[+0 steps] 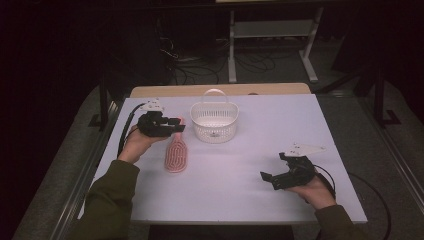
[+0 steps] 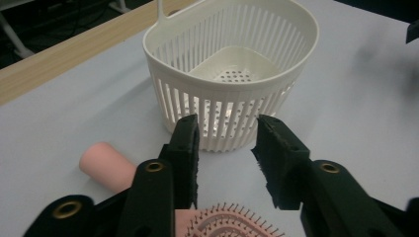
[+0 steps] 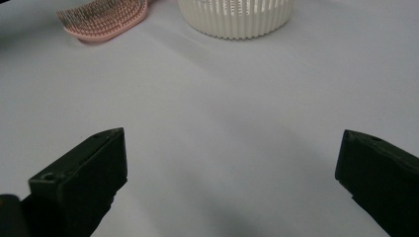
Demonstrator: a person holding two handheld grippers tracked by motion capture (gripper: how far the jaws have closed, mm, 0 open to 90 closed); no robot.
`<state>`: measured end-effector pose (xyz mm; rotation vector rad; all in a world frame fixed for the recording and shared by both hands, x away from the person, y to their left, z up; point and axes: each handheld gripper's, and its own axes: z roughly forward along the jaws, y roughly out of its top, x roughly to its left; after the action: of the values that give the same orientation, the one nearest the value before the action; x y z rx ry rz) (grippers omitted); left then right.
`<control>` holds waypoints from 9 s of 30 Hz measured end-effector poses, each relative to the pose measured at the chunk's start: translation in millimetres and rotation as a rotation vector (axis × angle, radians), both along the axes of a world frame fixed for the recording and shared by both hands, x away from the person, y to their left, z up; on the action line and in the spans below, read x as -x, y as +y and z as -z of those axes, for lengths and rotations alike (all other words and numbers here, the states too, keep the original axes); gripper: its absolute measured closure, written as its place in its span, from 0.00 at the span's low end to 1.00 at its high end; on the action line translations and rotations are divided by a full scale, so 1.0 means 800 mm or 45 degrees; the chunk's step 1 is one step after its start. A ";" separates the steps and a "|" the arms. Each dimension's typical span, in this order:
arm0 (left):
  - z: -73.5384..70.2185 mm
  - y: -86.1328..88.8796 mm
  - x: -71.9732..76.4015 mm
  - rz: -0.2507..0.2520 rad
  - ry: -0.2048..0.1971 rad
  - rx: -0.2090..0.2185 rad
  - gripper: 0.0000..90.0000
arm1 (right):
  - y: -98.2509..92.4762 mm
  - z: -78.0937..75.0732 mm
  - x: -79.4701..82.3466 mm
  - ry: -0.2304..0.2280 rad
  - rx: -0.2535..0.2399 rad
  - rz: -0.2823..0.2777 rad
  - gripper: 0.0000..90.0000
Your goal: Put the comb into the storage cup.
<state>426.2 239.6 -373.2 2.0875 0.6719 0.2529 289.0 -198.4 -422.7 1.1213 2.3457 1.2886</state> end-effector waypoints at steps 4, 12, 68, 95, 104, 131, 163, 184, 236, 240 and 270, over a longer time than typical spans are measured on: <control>0.000 -0.003 -0.006 0.004 0.007 -0.027 0.81 | -0.001 0.000 0.001 0.004 -0.007 0.006 0.00; 0.006 -0.006 -0.017 -0.008 0.028 -0.051 1.00 | 0.000 0.000 0.001 -0.001 -0.009 -0.001 0.00; 0.070 -0.015 -0.067 -0.115 0.149 -0.229 1.00 | -0.002 0.002 0.001 0.005 -0.015 -0.009 0.00; 0.066 0.012 -0.064 -0.181 0.145 -0.297 1.00 | -0.002 0.002 0.001 0.013 -0.019 -0.008 0.00; 0.067 0.033 -0.059 -0.217 0.154 -0.327 1.00 | -0.002 0.003 0.001 0.018 -0.016 -0.008 0.00; 0.063 0.069 -0.028 -0.235 0.202 -0.429 1.00 | -0.001 0.003 0.000 0.021 -0.010 -0.005 0.00; 0.066 0.112 0.009 -0.272 0.253 -0.464 1.00 | -0.001 0.003 0.001 0.019 -0.008 -0.004 0.00; 0.068 0.124 0.046 -0.253 0.237 -0.455 1.00 | 0.002 0.005 0.000 0.026 -0.007 -0.004 0.00; 0.044 0.134 0.115 -0.220 0.201 -0.242 0.93 | 0.002 0.005 0.002 0.028 -0.012 0.000 0.00; 0.033 0.131 0.120 -0.214 0.177 -0.174 0.84 | 0.002 0.005 0.002 0.028 -0.010 -0.001 0.00; 0.043 0.029 0.153 -0.018 0.066 -0.004 0.24 | 0.002 0.004 0.003 0.025 -0.012 -0.004 0.00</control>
<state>303.6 262.8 -407.2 2.0989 0.7181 0.2088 286.5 -196.4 -426.2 1.1388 2.3589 1.2968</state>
